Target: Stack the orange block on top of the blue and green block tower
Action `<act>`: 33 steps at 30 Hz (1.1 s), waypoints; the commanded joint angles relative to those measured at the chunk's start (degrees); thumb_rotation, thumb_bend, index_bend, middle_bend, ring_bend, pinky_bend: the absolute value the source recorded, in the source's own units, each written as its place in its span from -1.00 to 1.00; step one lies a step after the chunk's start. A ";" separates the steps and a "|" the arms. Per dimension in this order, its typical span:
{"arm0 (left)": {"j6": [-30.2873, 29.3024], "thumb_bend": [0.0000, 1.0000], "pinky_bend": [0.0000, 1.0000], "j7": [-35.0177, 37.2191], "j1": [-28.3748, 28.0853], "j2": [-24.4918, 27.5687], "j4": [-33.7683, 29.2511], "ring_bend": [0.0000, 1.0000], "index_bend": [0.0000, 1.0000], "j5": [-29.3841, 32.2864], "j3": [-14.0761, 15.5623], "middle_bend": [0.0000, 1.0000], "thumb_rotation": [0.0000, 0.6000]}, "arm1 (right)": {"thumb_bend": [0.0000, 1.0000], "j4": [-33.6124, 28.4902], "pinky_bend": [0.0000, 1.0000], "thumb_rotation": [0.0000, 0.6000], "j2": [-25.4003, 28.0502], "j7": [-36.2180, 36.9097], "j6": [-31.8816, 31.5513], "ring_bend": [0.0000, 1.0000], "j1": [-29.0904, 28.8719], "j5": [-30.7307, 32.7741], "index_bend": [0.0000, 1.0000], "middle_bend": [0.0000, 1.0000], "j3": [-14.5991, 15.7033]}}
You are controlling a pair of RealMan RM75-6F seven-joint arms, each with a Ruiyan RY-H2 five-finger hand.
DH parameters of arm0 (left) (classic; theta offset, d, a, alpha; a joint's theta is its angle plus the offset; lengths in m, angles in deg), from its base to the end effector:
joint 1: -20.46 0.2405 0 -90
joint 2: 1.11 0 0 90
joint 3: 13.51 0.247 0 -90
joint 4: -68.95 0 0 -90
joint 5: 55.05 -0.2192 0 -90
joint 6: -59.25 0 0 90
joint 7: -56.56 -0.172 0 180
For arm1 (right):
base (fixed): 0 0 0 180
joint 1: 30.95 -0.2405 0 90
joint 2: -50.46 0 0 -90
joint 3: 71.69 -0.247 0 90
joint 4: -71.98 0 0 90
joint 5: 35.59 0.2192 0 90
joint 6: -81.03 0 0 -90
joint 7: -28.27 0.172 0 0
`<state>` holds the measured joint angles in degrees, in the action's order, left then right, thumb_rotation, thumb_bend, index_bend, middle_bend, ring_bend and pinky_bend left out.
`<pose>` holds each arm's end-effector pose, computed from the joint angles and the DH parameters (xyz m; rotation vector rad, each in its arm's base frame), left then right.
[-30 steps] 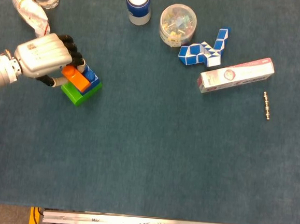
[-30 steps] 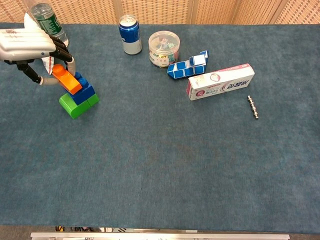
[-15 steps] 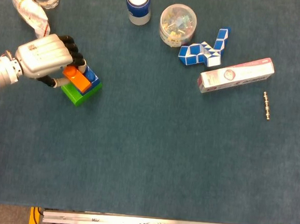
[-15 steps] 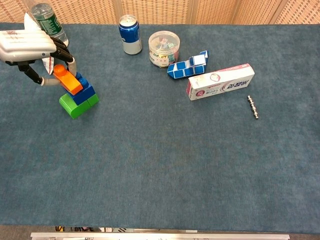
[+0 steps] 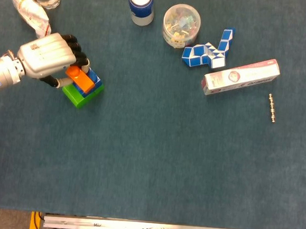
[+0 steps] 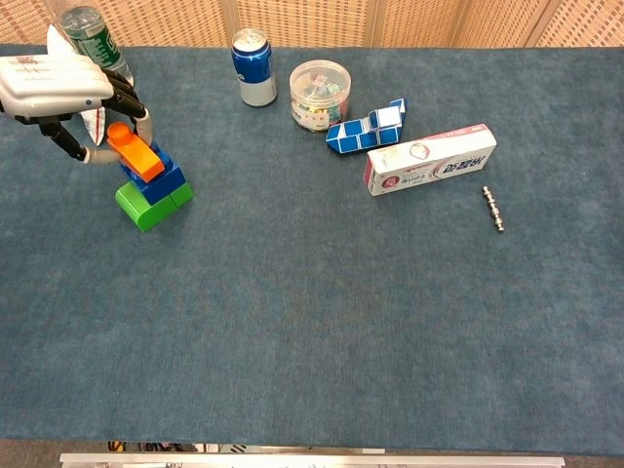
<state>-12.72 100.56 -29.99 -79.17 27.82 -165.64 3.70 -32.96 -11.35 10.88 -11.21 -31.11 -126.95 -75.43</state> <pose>-0.2301 0.4049 0.0739 -2.4290 -0.5793 -0.8515 -0.2564 -0.1855 0.1597 1.3679 -0.7185 0.8832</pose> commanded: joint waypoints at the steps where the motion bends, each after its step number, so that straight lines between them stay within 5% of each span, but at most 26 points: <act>1: 0.07 -0.27 -0.49 0.16 0.01 0.04 0.24 -0.32 0.06 0.14 0.01 -0.04 1.00 | -0.49 0.03 -0.21 1.00 -0.02 -0.01 0.05 -0.25 -0.03 0.04 -0.33 -0.25 -0.04; 33: -1.41 -0.27 -0.49 2.32 2.28 -1.01 2.22 -0.32 0.06 1.00 0.49 -0.05 1.00 | -0.49 -0.38 -0.19 1.00 -0.31 -0.82 0.19 -0.24 -0.14 -0.59 -0.33 -0.25 -0.04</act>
<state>-14.15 102.81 -27.75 -80.12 29.96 -164.68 4.20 -33.34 -11.66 10.06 -11.02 -31.26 -127.53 -75.48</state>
